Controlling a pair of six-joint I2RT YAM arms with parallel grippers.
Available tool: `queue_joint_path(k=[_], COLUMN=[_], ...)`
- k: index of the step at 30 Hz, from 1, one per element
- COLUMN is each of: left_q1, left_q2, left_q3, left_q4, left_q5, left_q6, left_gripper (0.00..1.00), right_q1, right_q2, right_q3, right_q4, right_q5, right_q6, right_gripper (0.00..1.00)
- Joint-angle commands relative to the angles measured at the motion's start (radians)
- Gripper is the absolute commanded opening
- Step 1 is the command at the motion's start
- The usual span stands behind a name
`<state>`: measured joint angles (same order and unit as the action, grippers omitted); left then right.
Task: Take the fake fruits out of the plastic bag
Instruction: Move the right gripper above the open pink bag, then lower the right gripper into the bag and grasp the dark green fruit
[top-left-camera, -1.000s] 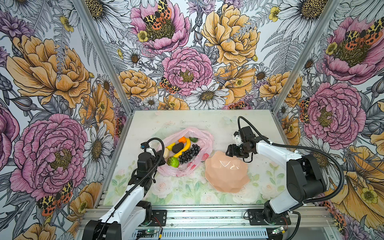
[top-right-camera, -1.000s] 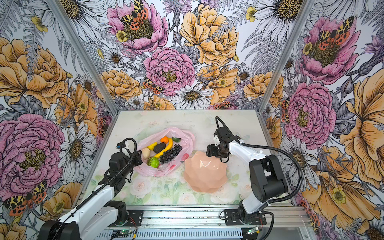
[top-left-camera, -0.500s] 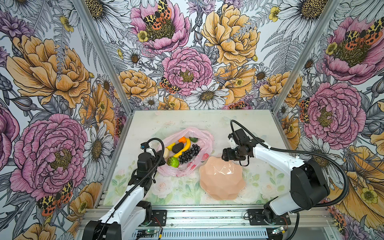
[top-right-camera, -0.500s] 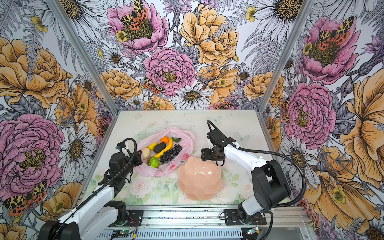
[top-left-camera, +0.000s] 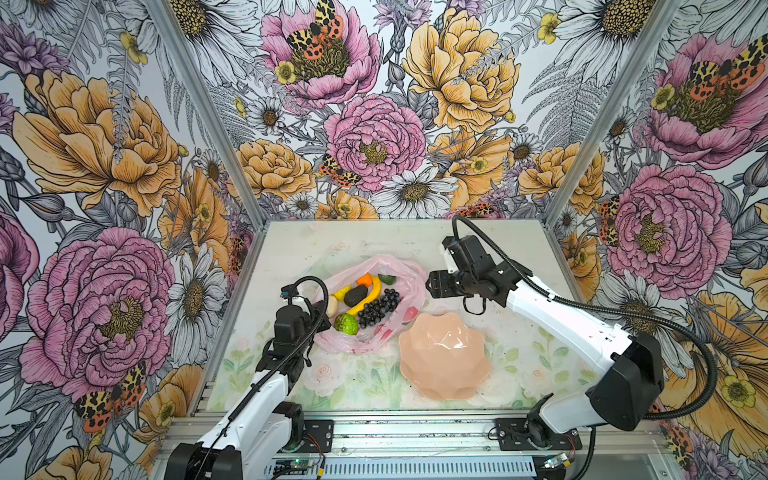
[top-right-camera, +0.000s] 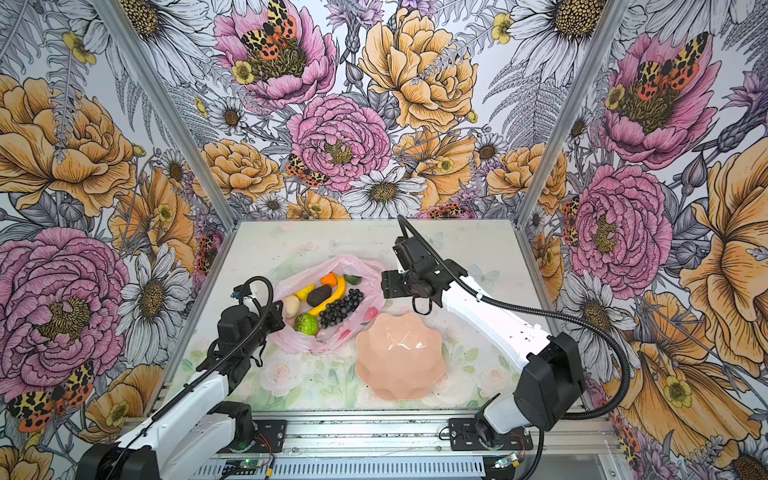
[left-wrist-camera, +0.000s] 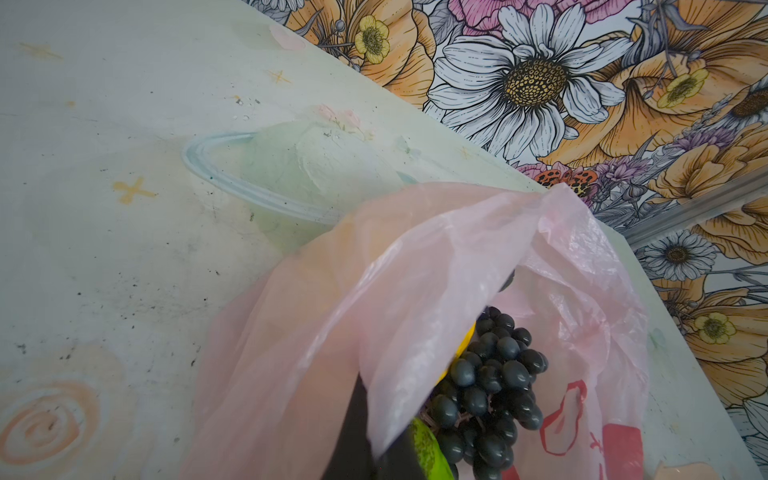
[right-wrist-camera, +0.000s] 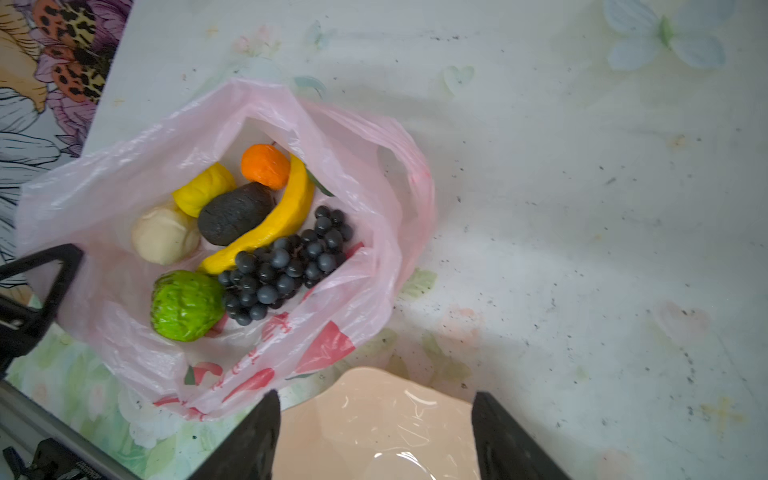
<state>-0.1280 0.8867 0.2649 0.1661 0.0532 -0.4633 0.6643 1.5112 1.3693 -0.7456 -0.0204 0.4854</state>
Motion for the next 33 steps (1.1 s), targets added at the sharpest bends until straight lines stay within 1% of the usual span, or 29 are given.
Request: queue_joint_path(k=[1,5,7,14,20,27,28,33], left_q1=[0.005,0.006,0.007,0.007,0.008,0.007,0.008,0.007], left_q2=[0.016,0.010,0.000,-0.020,-0.020,-0.025,-0.025,-0.024], left_q3=[-0.008,-0.010,-0.013,-0.021,-0.023,-0.025,-0.025,-0.025], left_q4=[0.043,0.039,0.037,0.036,0.041,0.042,0.042,0.042], left_q5=[0.007,0.006,0.001,-0.011,-0.009,-0.011,-0.009,-0.009], left_q6=[0.016,0.018,0.018,0.017,0.017,0.017,0.017,0.017], left_gripper=[0.00,0.00,0.00,0.00,0.00,0.00,0.00,0.00], right_q1=[0.092,0.155,0.163,0.170,0.156,0.134,0.106,0.082], right_q2=[0.122,0.298,0.363,0.529,0.621,0.687,0.696,0.741], right_q3=[0.113,0.259,0.312,0.438,0.497,0.542,0.550,0.586], right_q4=[0.033,0.032,0.032,0.032,0.031,0.031,0.031,0.031], right_q5=[0.050,0.036,0.025,0.054,0.072,0.114,0.123,0.149], right_q6=[0.020,0.020,0.021,0.020,0.018,0.007,0.002,-0.007], right_gripper=[0.71,0.62,0.60,0.57,0.56,0.55,0.55,0.54])
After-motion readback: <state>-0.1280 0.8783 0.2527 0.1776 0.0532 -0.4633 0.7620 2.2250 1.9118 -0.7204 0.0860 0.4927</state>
